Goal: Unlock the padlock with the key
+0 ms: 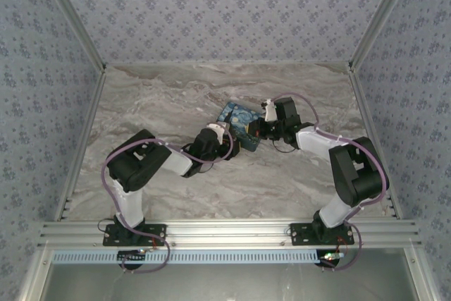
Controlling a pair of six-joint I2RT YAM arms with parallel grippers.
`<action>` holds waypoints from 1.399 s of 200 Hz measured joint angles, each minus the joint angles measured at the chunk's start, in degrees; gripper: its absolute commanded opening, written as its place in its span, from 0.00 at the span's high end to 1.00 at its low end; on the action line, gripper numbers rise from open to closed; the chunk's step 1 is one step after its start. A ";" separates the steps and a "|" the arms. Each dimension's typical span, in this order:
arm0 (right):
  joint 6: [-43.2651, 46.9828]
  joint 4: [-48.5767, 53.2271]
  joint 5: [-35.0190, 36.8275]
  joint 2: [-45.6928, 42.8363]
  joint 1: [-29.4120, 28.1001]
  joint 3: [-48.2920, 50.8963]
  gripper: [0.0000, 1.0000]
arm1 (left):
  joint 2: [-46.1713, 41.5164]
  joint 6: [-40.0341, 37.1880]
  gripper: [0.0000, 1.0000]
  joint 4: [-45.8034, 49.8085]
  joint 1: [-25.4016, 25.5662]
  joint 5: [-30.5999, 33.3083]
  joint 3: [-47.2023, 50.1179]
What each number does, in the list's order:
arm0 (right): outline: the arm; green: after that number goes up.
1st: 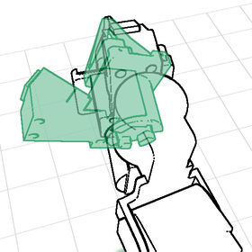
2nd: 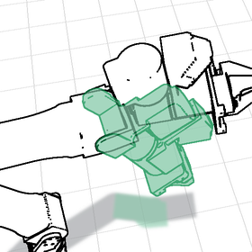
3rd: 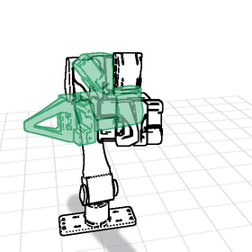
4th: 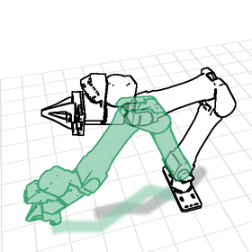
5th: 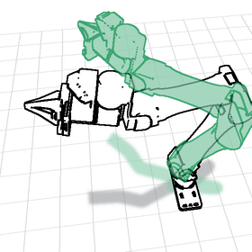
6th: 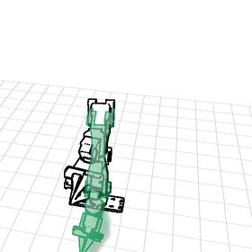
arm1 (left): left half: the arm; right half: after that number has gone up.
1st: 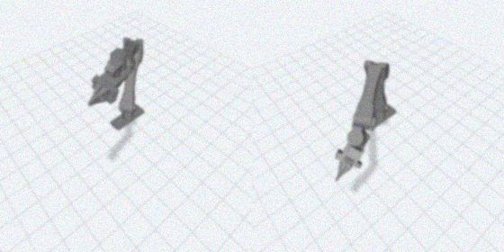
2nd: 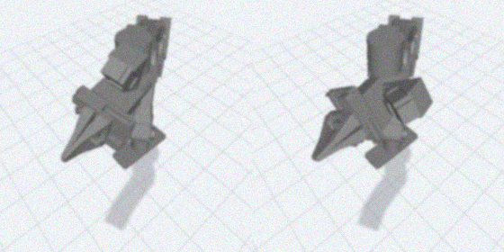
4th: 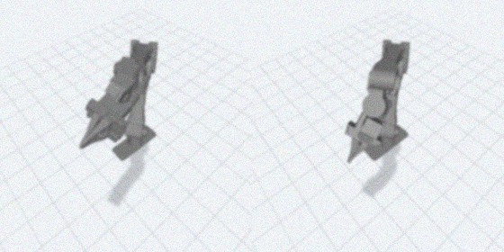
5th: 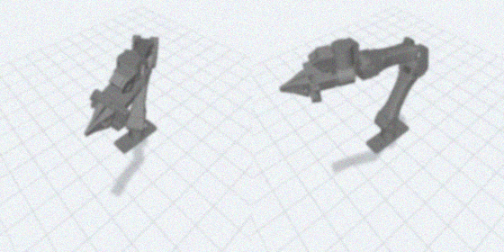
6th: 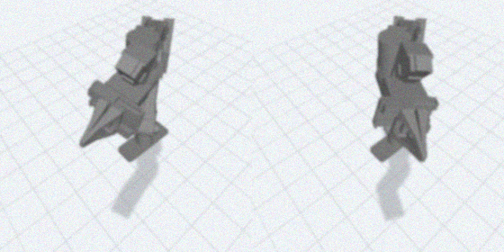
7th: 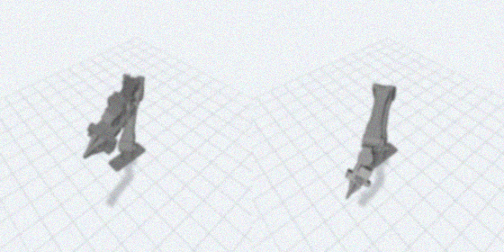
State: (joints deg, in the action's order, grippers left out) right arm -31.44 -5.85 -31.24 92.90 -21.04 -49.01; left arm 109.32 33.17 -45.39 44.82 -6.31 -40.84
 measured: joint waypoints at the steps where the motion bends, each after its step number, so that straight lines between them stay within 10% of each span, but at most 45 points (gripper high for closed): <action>1: -0.02 0.00 0.00 0.00 0.00 0.00 1.00 | 0.00 0.00 0.57 0.02 0.00 0.00 0.00; 280: -0.02 -0.22 0.02 0.00 -0.11 0.00 1.00 | 0.20 9.07 0.63 -0.57 2.19 4.26 -0.37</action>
State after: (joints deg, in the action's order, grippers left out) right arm -31.46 -6.07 -31.22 92.90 -21.15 -49.01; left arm 109.51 42.24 -45.95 47.00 -2.04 -41.21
